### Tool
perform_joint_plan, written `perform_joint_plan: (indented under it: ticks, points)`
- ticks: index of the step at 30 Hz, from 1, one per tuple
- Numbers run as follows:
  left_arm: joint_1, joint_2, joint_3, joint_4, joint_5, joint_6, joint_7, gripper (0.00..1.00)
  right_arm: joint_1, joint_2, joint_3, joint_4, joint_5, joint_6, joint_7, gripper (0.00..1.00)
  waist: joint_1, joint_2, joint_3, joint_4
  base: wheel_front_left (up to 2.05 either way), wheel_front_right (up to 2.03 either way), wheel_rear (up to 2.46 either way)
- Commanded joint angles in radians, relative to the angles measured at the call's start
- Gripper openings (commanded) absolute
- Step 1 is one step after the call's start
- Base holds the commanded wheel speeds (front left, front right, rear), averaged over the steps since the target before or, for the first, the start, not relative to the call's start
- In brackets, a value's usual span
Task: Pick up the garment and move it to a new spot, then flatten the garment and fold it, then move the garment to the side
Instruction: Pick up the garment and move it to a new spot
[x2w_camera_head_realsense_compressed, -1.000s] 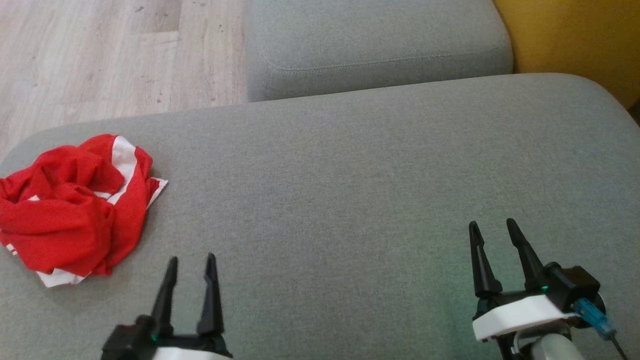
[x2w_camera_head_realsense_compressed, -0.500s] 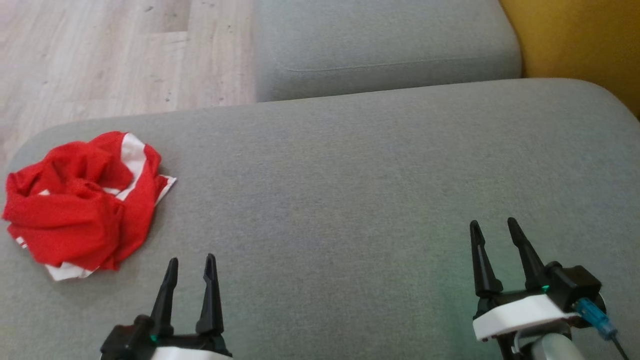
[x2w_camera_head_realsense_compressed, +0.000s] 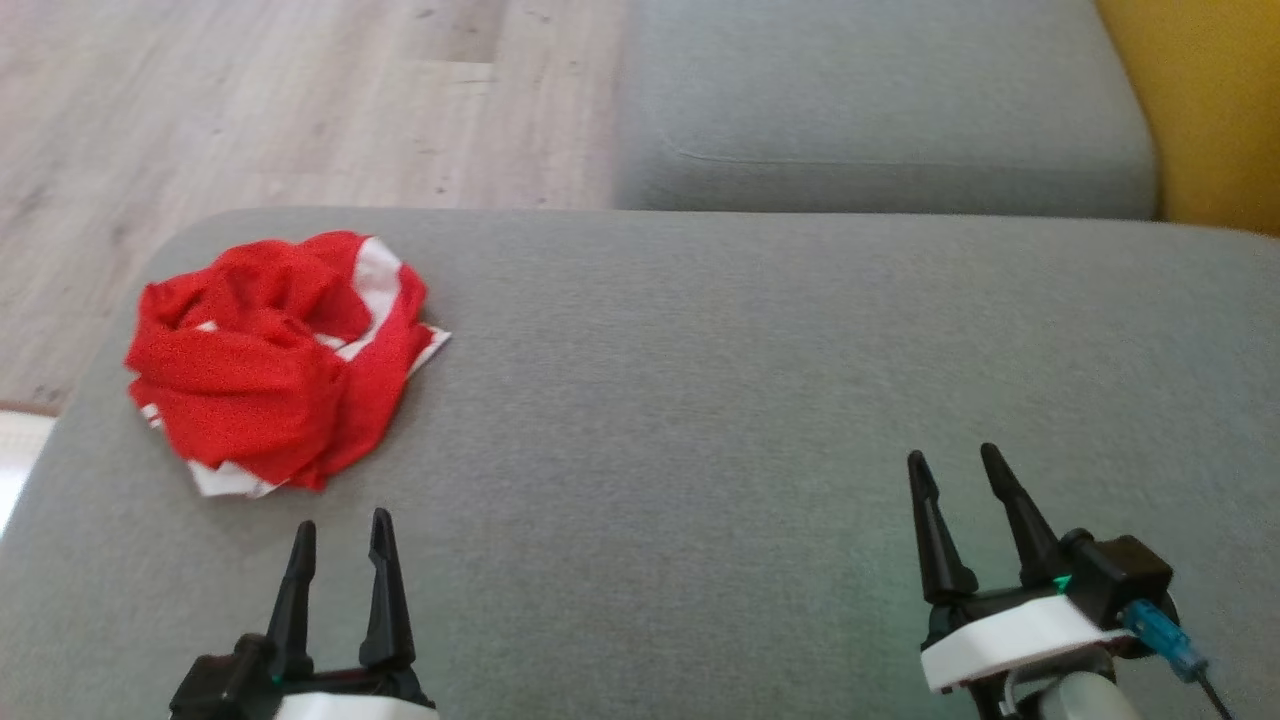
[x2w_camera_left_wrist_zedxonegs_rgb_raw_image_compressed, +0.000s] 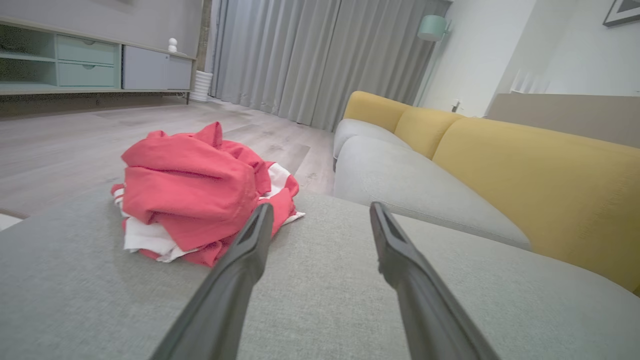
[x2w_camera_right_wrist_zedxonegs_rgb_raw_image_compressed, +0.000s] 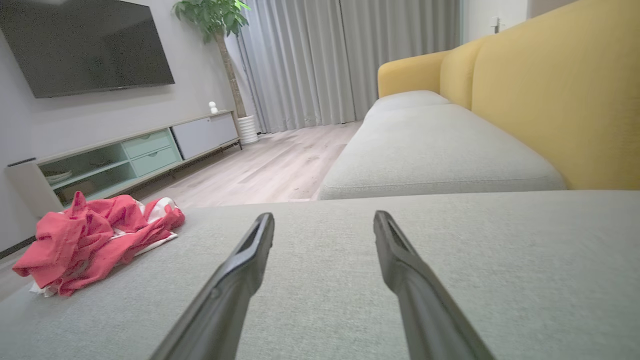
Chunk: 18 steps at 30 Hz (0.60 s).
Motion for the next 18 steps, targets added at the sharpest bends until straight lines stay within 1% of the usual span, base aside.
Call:
perform_joint_plan:
  ticks: [1, 6, 14, 18]
  points:
    - [-0.019, -0.002, 0.04, -0.028, 0.012, 0.003, -0.011, 1.0, -0.015, -0.007, 0.032, -0.028, 0.006, -0.001, -0.011, 1.0, 0.0, 0.0, -0.01, 0.034, 0.0, 0.0, 0.0]
    - [-0.01, -0.002, 0.06, -0.036, 0.02, 0.003, -0.011, 1.0, -0.008, -0.007, 0.05, -0.025, 0.014, -0.001, -0.011, 1.0, 0.0, 0.0, -0.022, 0.086, 0.0, 0.0, 0.0]
    - [-0.001, -0.002, 0.089, -0.041, 0.033, -0.004, -0.011, 1.0, 0.002, -0.007, 0.084, -0.024, 0.028, -0.001, -0.011, 1.0, 0.0, 0.0, -0.028, 0.139, 0.0, 0.0, 0.0]
    - [0.001, -0.002, 0.105, -0.046, 0.038, -0.007, -0.011, 1.0, 0.005, -0.007, 0.098, -0.024, 0.034, -0.001, -0.011, 1.0, 0.0, 0.0, -0.027, 0.155, 0.0, 0.0, 0.0]
